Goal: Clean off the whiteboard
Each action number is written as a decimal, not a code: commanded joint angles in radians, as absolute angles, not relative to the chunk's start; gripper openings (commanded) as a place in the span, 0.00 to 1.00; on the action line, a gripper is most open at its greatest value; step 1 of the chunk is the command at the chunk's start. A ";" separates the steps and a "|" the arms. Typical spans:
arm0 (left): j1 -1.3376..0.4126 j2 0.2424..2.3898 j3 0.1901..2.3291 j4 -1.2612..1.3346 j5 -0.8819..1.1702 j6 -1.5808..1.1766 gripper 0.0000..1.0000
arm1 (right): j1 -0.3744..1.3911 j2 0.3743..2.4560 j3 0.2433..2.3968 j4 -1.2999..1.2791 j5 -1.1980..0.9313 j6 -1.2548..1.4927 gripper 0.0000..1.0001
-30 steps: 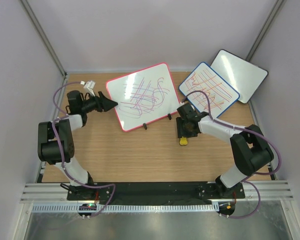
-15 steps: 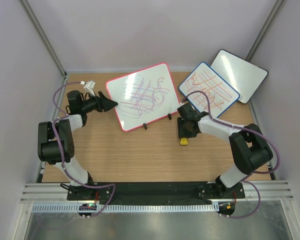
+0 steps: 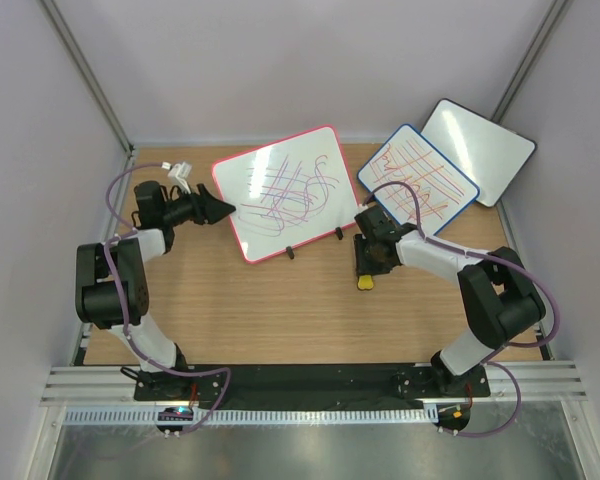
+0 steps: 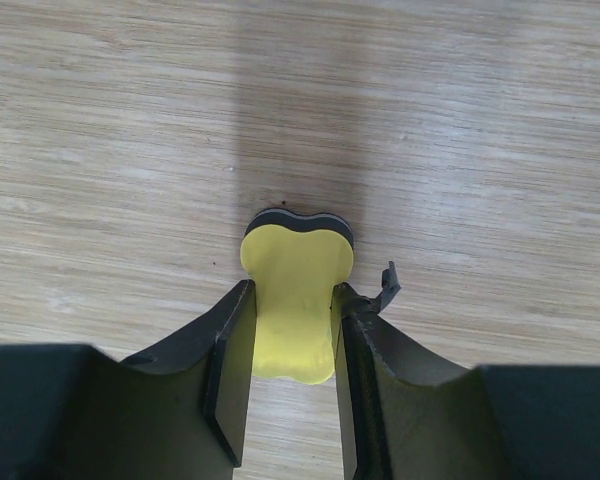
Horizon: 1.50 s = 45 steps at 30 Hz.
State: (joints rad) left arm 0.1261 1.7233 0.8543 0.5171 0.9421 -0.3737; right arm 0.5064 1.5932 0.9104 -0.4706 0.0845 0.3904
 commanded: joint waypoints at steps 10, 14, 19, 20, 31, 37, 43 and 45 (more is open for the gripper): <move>0.121 1.700 0.887 0.500 0.934 -0.311 0.66 | 0.500 1.454 0.887 -0.368 0.074 0.289 0.01; 0.123 1.715 0.897 0.509 0.942 -0.313 0.61 | 0.503 1.407 0.916 -0.309 0.092 0.246 0.01; 0.124 1.735 0.922 0.538 0.959 -0.344 0.58 | 0.505 1.423 1.021 -0.229 0.091 0.181 0.01; 0.124 1.739 0.928 0.546 0.957 -0.348 0.59 | 0.505 1.433 1.040 -0.204 0.089 0.163 0.01; 0.124 1.827 1.023 0.606 1.029 -0.440 0.45 | 0.528 1.705 1.345 0.024 0.083 0.048 0.01; 0.126 1.822 1.058 0.496 1.083 -0.353 0.08 | 0.561 1.868 1.506 0.129 0.095 0.003 0.01; 0.126 1.816 1.101 0.347 1.071 -0.229 0.00 | 0.606 1.993 1.650 0.146 0.127 -0.066 0.01; 0.126 1.816 1.111 0.312 1.069 -0.201 0.00 | 0.632 2.031 1.670 0.158 0.137 -0.087 0.01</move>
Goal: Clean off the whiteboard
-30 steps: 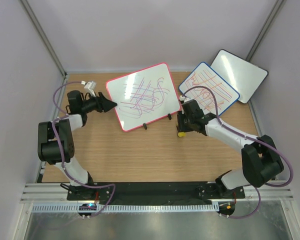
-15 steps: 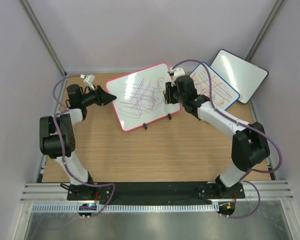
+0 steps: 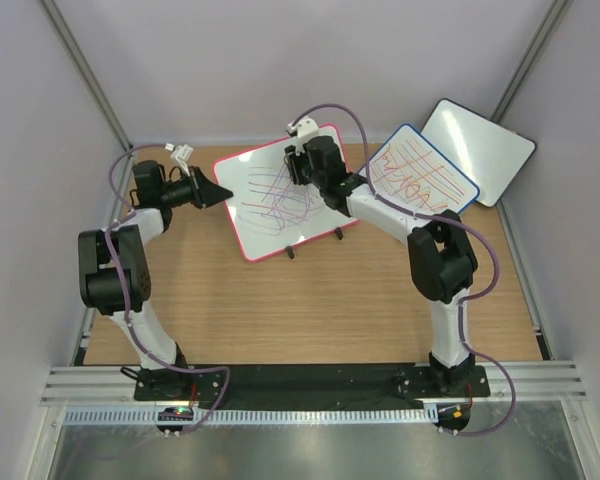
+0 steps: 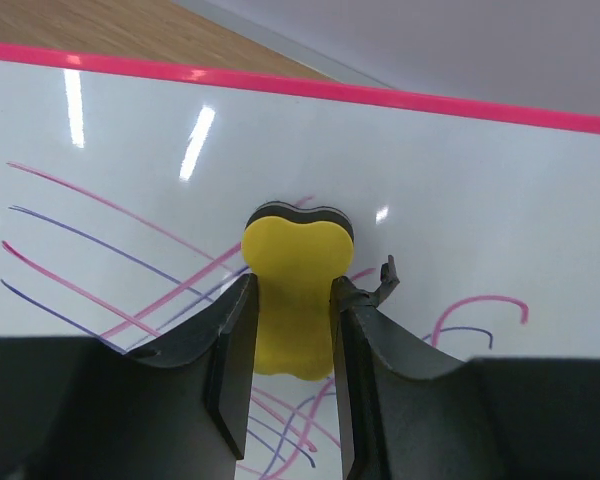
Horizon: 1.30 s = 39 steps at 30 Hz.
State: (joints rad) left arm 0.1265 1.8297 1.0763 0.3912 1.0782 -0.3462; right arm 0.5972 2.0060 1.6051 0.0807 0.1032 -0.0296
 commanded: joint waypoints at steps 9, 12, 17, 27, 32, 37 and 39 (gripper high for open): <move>0.121 1.798 1.121 0.298 1.048 -0.172 0.00 | 0.798 2.154 1.750 0.160 0.140 -0.176 0.01; 0.120 1.793 1.123 0.296 1.037 -0.167 0.00 | 0.836 2.186 1.821 0.103 0.158 -0.184 0.01; 0.120 1.783 1.123 0.282 1.035 -0.152 0.00 | 0.807 2.214 1.876 0.071 0.261 -0.184 0.01; 0.120 1.770 1.127 0.241 1.020 -0.094 0.00 | 0.575 2.123 1.764 0.046 0.319 -0.069 0.01; 0.120 1.772 1.127 0.224 1.016 -0.072 0.00 | 0.575 2.149 1.804 0.006 0.286 -0.071 0.01; 0.118 1.767 1.127 0.210 1.009 -0.058 0.00 | 0.681 2.161 1.807 0.024 0.291 -0.092 0.01; 0.120 1.764 1.129 0.209 1.009 -0.057 0.00 | 0.716 2.152 1.784 0.053 0.273 -0.091 0.01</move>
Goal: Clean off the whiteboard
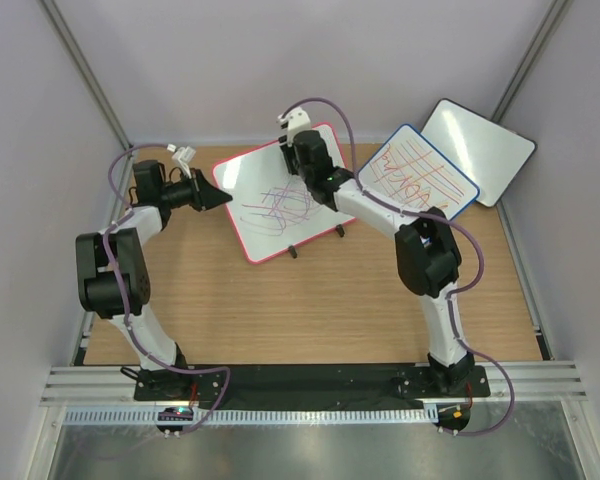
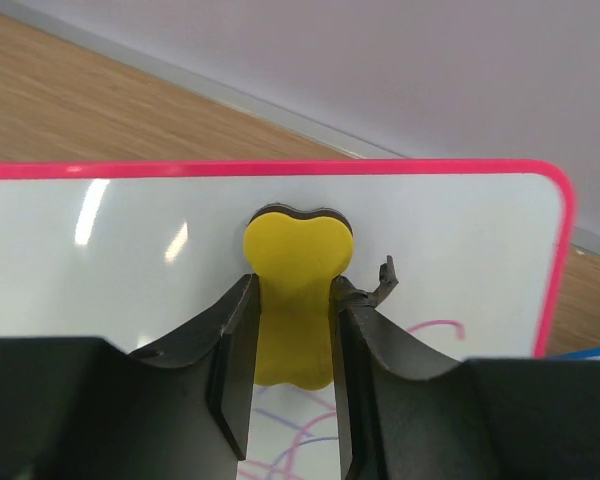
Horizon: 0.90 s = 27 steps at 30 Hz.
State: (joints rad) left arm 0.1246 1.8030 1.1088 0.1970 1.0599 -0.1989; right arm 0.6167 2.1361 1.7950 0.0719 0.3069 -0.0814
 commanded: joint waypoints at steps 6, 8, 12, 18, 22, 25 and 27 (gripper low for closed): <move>0.118 1.763 1.132 0.199 1.005 -0.055 0.00 | 0.853 2.158 1.758 0.087 0.219 -0.089 0.01; 0.120 1.761 1.132 0.195 1.003 -0.054 0.00 | 0.857 2.169 1.763 0.083 0.213 -0.071 0.01; 0.120 1.753 1.129 0.181 1.003 -0.043 0.00 | 0.833 2.163 1.752 0.074 0.274 -0.071 0.01; 0.120 1.753 1.134 0.167 0.999 -0.031 0.00 | 0.691 2.056 1.619 0.104 0.363 -0.040 0.01; 0.120 1.747 1.134 0.161 0.996 -0.018 0.00 | 0.566 2.006 1.513 0.144 0.342 -0.003 0.01; 0.120 1.747 1.140 0.146 0.997 -0.009 0.00 | 0.525 2.017 1.522 0.138 0.333 0.020 0.01; 0.118 1.749 1.141 0.140 0.996 -0.005 0.00 | 0.525 2.037 1.549 0.101 0.313 0.023 0.01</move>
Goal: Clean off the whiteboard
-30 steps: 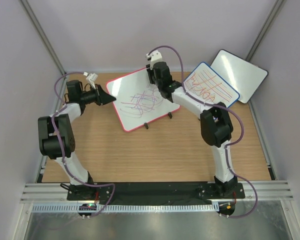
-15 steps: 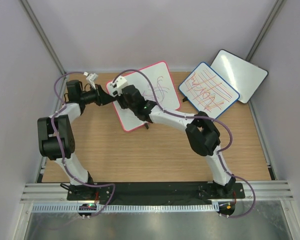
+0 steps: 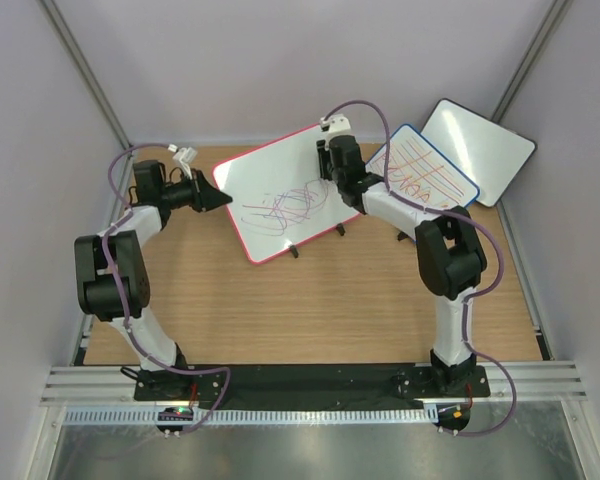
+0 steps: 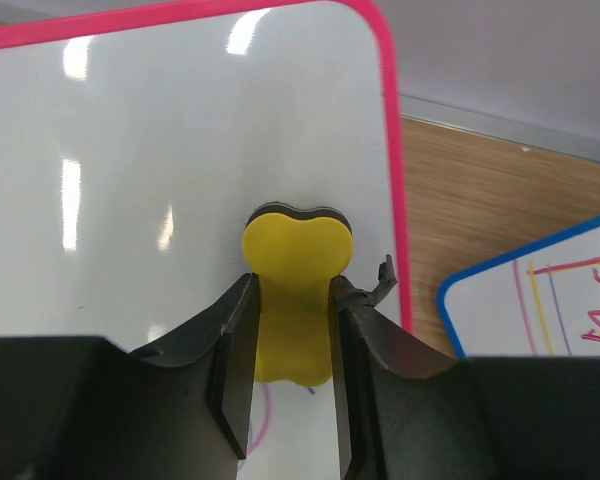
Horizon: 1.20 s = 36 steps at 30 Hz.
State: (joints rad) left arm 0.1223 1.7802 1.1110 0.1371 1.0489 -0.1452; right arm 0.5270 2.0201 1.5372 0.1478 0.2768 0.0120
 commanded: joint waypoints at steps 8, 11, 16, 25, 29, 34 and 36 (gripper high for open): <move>0.120 1.752 1.141 0.130 0.989 -0.005 0.00 | 0.718 2.051 1.576 0.113 0.314 0.003 0.01; 0.120 1.753 1.144 0.129 0.989 -0.005 0.00 | 0.826 2.052 1.548 0.150 0.316 -0.028 0.01; 0.120 1.749 1.144 0.127 0.991 -0.005 0.00 | 0.896 2.091 1.569 0.166 0.271 -0.003 0.01; 0.120 1.744 1.146 0.110 0.989 0.021 0.00 | 0.758 2.019 1.458 0.196 0.408 0.073 0.01; 0.120 1.744 1.147 0.107 0.986 0.029 0.00 | 0.645 1.953 1.329 0.222 0.428 0.127 0.01; 0.120 1.746 1.152 0.100 0.985 0.040 0.00 | 0.522 1.940 1.264 0.244 0.434 0.160 0.01; 0.120 1.747 1.154 0.097 0.986 0.041 0.00 | 0.512 1.954 1.290 0.218 0.422 0.147 0.01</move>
